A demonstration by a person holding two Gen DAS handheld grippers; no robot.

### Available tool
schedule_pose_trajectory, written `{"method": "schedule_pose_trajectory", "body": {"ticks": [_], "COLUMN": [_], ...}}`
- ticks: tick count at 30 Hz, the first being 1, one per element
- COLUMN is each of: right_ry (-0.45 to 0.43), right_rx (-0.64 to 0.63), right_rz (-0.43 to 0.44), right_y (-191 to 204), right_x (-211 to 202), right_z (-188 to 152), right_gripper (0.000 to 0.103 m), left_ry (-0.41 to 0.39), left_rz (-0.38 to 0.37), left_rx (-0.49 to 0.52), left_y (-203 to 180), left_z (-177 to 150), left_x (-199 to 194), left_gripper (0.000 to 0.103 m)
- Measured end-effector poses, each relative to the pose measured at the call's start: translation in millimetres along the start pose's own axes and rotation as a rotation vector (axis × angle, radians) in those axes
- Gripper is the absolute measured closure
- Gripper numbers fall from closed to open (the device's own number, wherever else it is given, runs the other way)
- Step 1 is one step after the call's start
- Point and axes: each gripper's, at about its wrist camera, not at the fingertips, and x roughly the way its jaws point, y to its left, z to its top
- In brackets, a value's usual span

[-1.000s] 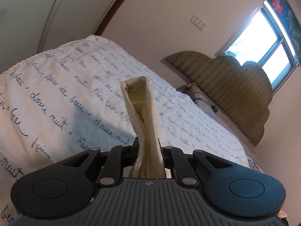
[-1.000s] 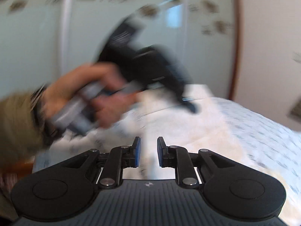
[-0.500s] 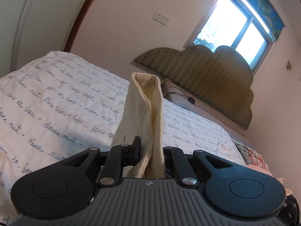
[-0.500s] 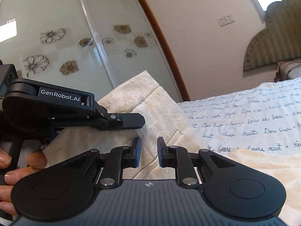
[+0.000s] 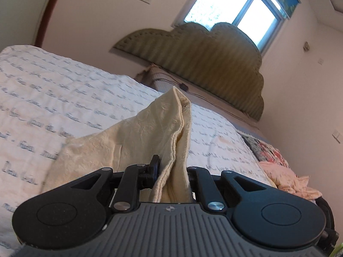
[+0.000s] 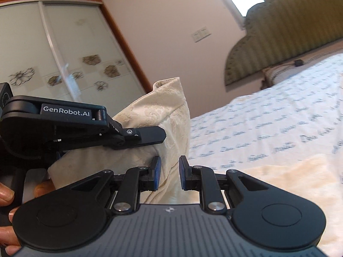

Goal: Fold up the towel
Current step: 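Lift the pants end with both grippers and fold it over the pile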

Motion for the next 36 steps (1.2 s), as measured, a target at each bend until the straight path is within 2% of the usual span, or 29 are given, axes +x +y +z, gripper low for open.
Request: {"method": "schedule_pose_trajectory", "body": {"ticks": [10, 15, 18, 19, 22, 23, 25, 26, 27, 29, 31, 34, 36], "right_ry": [-0.029, -0.025, 0.005, 0.007, -0.001, -0.006, -0.011, -0.023, -0.044, -0.083, -0.092, -0.040, 0.030], "right_rx": [0.107, 0.155, 0.135, 0.135, 0.154, 0.149, 0.113, 0.102, 0.104, 0.094, 0.030, -0.078, -0.127], "right_rz": [-0.171, -0.247, -0.300, -0.311, -0.335, -0.367, -0.456, -0.500, -0.533, -0.549, -0.533, -0.445, -0.364], "right_y": [-66, -94, -103, -105, -114, -116, -119, -121, -123, -121, -110, -90, -79], "right_x": [-40, -53, -54, -54, -61, -64, -70, -74, -79, -86, -86, -72, -59], "right_z": [0, -6, -11, -13, -18, -19, -21, -21, -21, -16, -9, -1, -3], "right_gripper": [0.085, 0.085, 0.085, 0.085, 0.082, 0.082, 0.082, 0.082, 0.082, 0.082, 0.082, 0.082, 0.081], "left_ry": [0.105, 0.186, 0.230, 0.244, 0.282, 0.290, 0.309, 0.310, 0.293, 0.220, 0.159, 0.107, 0.084], "left_rz": [-0.043, -0.046, -0.046, -0.051, -0.071, -0.098, -0.221, -0.259, -0.266, -0.226, -0.159, -0.030, 0.067], "left_rx": [0.067, 0.057, 0.047, 0.040, 0.036, 0.025, -0.009, -0.010, 0.006, 0.077, 0.143, 0.207, 0.262], "left_y": [-64, -71, -70, -70, -72, -71, -70, -71, -72, -75, -71, -51, -34], "left_z": [-47, -71, -79, -81, -86, -86, -83, -80, -78, -71, -65, -57, -57], "left_x": [73, 108, 124, 129, 138, 138, 132, 128, 121, 104, 90, 75, 68], "left_gripper": [0.088, 0.084, 0.082, 0.080, 0.066, 0.060, 0.056, 0.049, 0.046, 0.039, 0.034, 0.032, 0.032]}}
